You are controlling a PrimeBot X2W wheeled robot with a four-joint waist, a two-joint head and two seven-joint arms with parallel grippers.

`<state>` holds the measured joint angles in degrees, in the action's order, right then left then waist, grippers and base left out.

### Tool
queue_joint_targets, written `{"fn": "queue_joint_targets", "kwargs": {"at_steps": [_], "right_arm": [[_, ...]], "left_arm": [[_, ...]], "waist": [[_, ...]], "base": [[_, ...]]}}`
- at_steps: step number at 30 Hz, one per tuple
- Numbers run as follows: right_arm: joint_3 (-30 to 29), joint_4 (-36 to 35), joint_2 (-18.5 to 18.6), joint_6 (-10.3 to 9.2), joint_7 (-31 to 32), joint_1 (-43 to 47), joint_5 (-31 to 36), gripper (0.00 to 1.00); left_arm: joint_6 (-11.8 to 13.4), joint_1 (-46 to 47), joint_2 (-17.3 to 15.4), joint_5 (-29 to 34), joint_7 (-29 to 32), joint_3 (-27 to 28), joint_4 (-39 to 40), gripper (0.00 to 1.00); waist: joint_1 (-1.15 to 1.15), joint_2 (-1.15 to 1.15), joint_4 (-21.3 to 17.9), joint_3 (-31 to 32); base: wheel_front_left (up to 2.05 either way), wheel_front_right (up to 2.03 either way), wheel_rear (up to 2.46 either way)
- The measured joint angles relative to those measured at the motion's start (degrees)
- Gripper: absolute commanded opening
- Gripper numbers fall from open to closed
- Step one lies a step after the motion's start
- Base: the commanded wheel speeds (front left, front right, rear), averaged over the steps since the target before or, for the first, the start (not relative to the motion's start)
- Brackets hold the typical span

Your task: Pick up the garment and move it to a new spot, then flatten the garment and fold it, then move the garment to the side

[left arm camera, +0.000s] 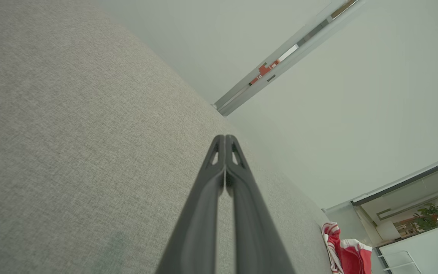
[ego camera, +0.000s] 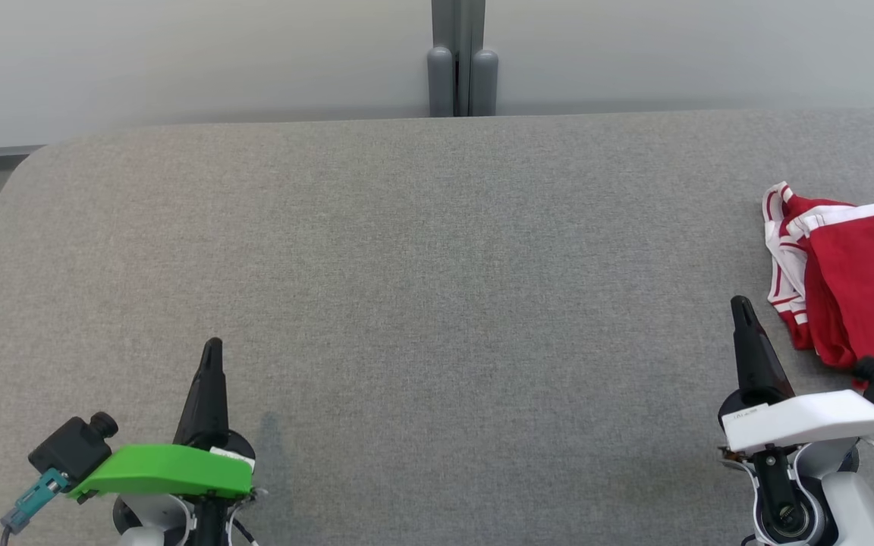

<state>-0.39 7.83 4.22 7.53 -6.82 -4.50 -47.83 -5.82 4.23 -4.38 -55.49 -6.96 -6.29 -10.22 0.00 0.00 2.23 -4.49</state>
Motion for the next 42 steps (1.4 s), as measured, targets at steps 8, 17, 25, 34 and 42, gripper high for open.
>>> {"fn": "queue_joint_targets", "kwargs": {"at_steps": [8, 17, 25, 34, 42], "right_arm": [[-0.33, 0.74, 0.09, 0.00, 1.26, -0.24, -5.86, 0.00], [-0.77, 1.55, 0.15, 0.00, 2.86, -0.37, -12.37, 0.00], [-1.14, 2.22, 0.19, 0.00, 4.10, -0.49, -17.36, 0.00], [-1.63, 2.97, 0.21, 0.00, 5.44, -0.53, -22.80, 0.00], [-2.04, 3.53, 0.21, -0.01, 6.59, -0.59, -27.10, 0.00]], "left_arm": [[-0.24, 0.07, -0.09, -5.11, 1.37, 1.08, -0.46, 0.00], [-0.32, 0.24, -0.14, -10.43, 2.87, 2.45, -0.98, 0.00], [-0.57, 0.30, -0.18, -14.63, 4.01, 3.49, -1.31, 0.00], [-0.74, 0.51, -0.21, -19.30, 5.38, 4.68, -1.74, 0.00], [-0.83, 0.59, -0.21, -22.95, 6.48, 5.78, -2.11, 0.00]], "waist": [[0.00, 0.00, -0.20, 0.39], [0.00, 0.00, -0.45, 0.86], [0.00, 0.00, -0.65, 1.26], [0.00, 0.00, -0.89, 1.72], [0.00, 0.00, -1.11, 2.14]], "base": [[0.00, 0.00, 0.00], [0.00, 0.00, 0.00], [0.00, 0.00, 0.00], [0.00, 0.00, 0.00], [0.00, 0.00, 0.00]]}}
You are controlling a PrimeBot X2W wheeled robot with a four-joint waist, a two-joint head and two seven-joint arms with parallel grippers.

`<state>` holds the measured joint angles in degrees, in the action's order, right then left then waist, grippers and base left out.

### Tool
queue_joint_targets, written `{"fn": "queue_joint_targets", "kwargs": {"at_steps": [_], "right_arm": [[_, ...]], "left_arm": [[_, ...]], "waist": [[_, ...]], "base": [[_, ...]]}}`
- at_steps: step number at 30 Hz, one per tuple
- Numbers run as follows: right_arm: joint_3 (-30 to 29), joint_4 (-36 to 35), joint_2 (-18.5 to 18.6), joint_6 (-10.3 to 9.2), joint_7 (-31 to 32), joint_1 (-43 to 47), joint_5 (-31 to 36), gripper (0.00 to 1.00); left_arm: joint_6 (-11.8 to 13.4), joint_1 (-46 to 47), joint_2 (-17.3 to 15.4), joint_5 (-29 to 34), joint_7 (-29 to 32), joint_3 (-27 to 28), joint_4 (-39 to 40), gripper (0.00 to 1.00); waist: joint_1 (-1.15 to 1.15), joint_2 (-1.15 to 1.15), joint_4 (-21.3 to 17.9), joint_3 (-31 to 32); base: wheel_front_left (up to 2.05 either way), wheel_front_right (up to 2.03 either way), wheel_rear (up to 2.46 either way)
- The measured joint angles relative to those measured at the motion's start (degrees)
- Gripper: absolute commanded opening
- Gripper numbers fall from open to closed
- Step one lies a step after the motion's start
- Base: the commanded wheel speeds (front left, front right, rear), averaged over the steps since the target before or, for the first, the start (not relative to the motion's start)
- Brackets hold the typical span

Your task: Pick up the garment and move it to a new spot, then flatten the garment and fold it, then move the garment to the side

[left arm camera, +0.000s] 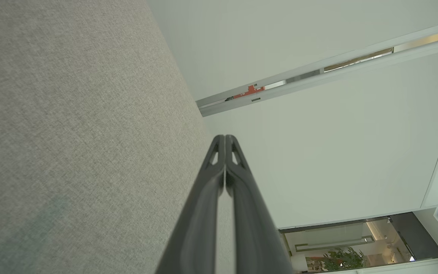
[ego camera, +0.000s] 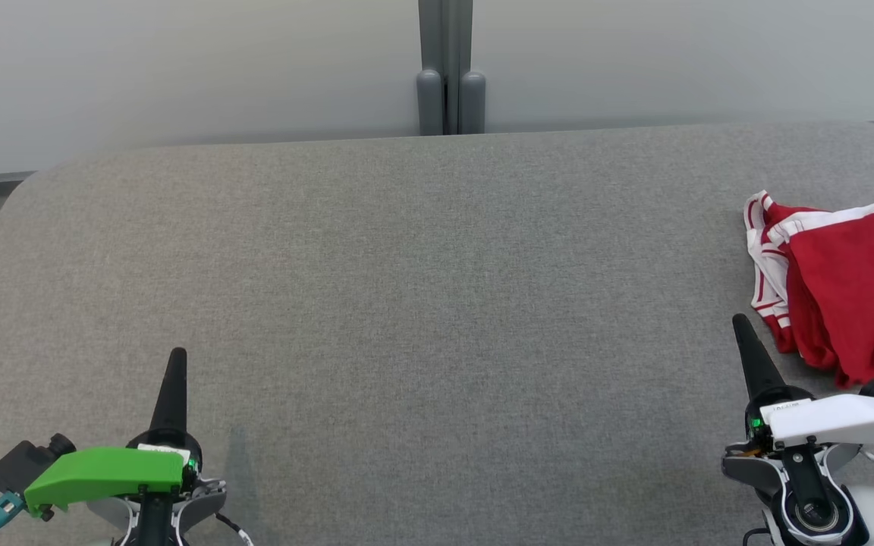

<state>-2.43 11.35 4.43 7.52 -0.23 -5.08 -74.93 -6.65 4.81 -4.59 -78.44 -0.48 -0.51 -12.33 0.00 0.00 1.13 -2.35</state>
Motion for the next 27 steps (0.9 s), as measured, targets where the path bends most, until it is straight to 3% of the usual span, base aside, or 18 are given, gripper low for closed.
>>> {"fn": "queue_joint_targets", "kwargs": {"at_steps": [27], "right_arm": [[-1.36, 1.67, -0.08, 0.00, 3.42, -0.43, -12.70, 0.00]], "left_arm": [[-0.43, 0.51, 0.04, -10.53, 3.45, 3.10, -1.05, 0.00]], "waist": [[0.00, 0.00, -0.71, 1.37]], "base": [[0.00, 0.00, 0.00]]}}
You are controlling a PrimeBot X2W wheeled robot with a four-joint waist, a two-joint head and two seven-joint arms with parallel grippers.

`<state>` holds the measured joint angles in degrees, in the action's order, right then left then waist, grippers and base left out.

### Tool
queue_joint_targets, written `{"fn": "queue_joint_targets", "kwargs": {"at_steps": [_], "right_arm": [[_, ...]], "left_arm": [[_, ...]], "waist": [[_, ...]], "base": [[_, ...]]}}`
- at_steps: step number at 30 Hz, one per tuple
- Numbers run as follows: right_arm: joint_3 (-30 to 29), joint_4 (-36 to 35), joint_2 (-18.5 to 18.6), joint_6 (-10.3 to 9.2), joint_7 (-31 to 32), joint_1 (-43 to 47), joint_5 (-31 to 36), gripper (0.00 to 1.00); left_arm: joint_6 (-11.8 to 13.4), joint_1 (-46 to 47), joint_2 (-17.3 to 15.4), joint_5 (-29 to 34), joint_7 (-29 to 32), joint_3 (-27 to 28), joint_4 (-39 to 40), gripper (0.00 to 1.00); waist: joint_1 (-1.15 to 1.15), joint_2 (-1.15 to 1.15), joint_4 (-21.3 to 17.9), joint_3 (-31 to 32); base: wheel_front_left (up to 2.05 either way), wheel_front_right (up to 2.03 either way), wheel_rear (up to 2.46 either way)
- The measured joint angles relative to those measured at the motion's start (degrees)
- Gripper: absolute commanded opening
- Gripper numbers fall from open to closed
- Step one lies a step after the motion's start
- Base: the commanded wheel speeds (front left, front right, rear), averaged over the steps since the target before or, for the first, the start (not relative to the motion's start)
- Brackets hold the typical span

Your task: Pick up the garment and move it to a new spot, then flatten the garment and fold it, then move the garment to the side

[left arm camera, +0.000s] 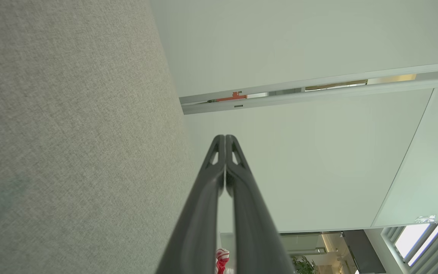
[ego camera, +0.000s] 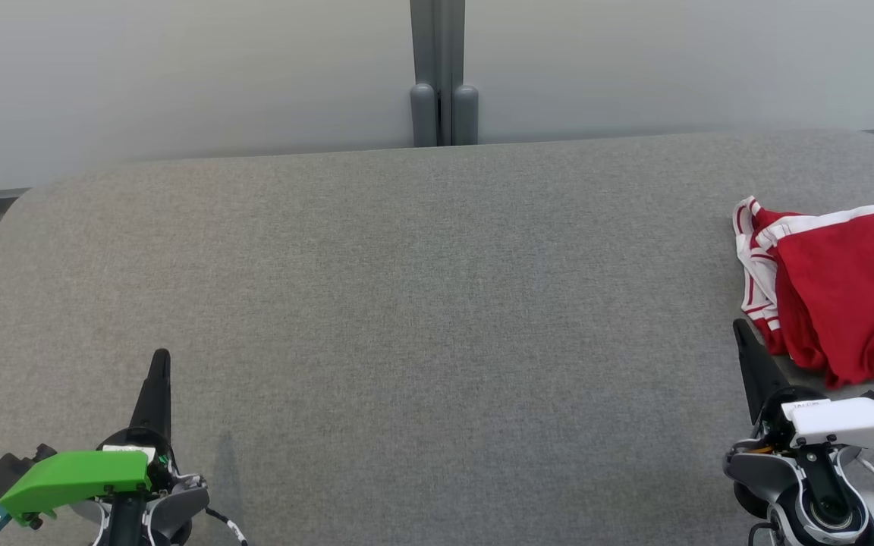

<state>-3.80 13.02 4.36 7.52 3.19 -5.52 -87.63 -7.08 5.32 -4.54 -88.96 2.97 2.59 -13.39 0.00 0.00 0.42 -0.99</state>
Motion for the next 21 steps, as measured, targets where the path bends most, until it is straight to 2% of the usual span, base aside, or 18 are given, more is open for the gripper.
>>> {"fn": "queue_joint_targets", "kwargs": {"at_steps": [15, 21], "right_arm": [[-0.76, 0.89, -0.07, -0.04, 1.80, -0.17, -6.20, 0.00], [-0.90, 0.90, -0.14, -0.04, 1.85, -0.19, -6.22, 0.00]], "left_arm": [[-0.30, 0.12, 0.10, -5.02, 1.77, 1.65, -0.53, 0.00], [-0.30, 0.16, 0.14, -5.06, 1.93, 1.83, -0.55, 0.00]], "waist": [[0.00, 0.00, -0.41, 0.80], [0.00, 0.00, -0.42, 0.81]], "base": [[0.00, 0.00, 0.00], [0.00, 0.00, 0.00]]}}
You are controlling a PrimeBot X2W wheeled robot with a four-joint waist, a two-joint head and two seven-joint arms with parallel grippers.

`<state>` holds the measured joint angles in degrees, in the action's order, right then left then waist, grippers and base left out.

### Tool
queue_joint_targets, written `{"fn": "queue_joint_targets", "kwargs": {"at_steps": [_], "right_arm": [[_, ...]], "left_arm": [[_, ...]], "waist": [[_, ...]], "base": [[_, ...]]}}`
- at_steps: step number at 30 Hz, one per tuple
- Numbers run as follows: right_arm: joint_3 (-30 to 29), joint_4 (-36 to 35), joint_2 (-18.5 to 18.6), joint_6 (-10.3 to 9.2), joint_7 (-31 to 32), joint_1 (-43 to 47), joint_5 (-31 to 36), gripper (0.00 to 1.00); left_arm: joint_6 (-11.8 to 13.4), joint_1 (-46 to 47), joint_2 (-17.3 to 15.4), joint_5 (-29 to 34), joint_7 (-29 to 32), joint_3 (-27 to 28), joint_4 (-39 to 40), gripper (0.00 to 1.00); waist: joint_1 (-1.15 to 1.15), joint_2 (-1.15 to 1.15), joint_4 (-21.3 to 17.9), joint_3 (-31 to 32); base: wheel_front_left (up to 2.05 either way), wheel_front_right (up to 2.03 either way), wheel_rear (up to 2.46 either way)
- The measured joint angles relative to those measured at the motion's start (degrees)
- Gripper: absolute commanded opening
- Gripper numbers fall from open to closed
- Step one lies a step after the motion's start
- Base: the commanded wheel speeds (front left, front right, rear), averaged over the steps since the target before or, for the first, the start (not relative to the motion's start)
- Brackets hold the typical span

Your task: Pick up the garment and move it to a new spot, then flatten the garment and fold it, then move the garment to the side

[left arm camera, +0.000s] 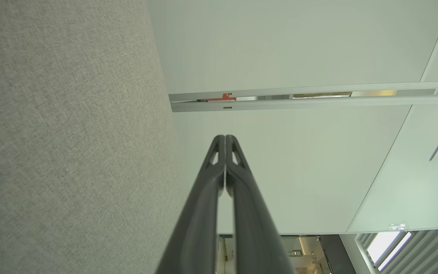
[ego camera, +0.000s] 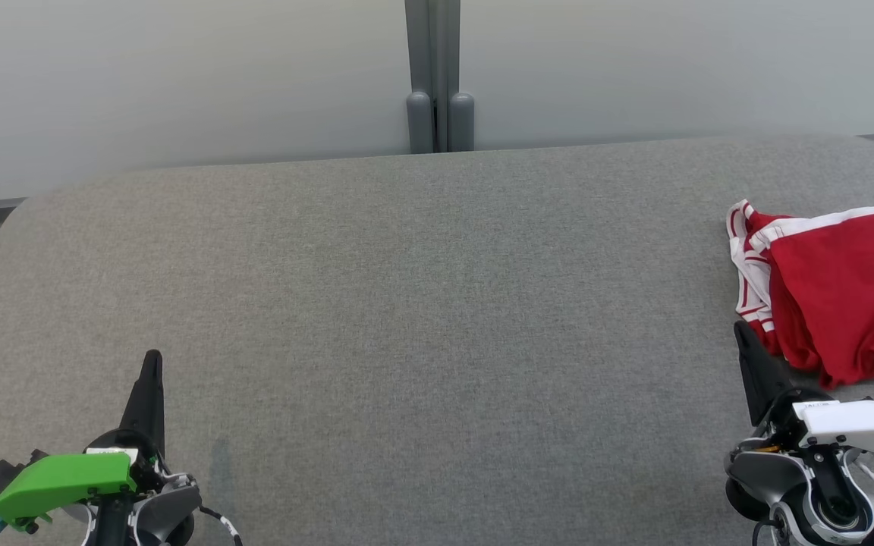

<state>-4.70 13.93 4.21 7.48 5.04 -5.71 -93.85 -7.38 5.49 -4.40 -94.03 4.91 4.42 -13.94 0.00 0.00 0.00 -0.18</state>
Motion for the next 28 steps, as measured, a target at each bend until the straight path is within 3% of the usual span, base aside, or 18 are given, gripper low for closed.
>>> {"fn": "queue_joint_targets", "kwargs": {"at_steps": [28], "right_arm": [[-0.52, 0.03, -0.35, 0.00, 0.46, -0.18, 0.22, 0.00]], "left_arm": [[-0.01, 0.12, 0.40, 0.27, 0.52, 0.68, -0.02, 0.00]], "waist": [[0.00, 0.00, 0.00, 0.00]], "base": [[0.00, 0.00, 0.00]]}}
